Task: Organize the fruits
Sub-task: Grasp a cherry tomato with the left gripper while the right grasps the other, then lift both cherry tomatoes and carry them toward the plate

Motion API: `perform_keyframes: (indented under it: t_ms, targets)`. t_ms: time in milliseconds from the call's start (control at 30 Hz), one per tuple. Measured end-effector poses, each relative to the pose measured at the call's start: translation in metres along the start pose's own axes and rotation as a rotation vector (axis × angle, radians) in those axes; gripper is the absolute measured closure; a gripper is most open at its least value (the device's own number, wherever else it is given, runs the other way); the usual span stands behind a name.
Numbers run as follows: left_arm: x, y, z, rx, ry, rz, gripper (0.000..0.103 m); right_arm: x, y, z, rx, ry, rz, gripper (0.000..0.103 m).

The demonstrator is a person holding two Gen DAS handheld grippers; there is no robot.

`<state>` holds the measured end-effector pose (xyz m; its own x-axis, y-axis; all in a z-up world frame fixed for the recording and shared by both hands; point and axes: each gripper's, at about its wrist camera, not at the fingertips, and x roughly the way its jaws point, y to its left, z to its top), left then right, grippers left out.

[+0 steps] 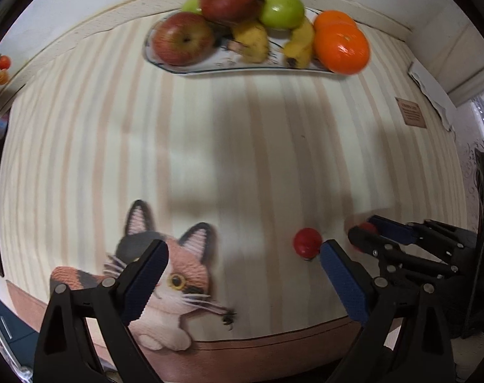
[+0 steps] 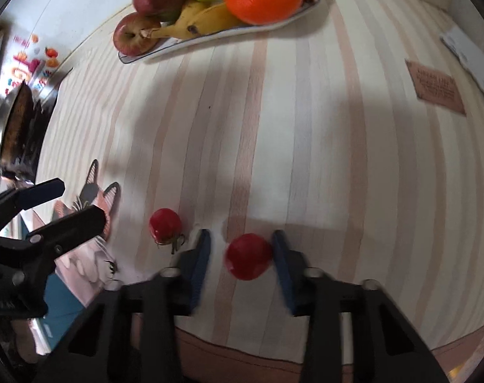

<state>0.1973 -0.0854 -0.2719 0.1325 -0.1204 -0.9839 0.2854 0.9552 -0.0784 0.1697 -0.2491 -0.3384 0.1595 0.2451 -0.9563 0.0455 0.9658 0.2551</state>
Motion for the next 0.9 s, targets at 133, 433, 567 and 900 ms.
perform_keyframes:
  t_ms: [133, 433, 567, 900]
  targets:
    - [0.007, -0.016, 0.001, 0.043, 0.018, -0.053, 0.008, -0.009, -0.007, -0.003, 0.006, -0.025, -0.028, 0.073]
    - [0.047, -0.058, 0.004, 0.140, 0.134, -0.119, 0.039, -0.028, -0.038, -0.007, 0.071, -0.050, -0.058, 0.073]
    - [0.055, -0.068, 0.005, 0.155, 0.147, -0.110, 0.045, -0.030, -0.044, -0.008, 0.080, -0.055, -0.061, 0.073]
    - [0.057, -0.079, 0.010, 0.160, 0.130, -0.082, 0.057, -0.032, -0.048, -0.012, 0.090, -0.059, -0.051, 0.073]
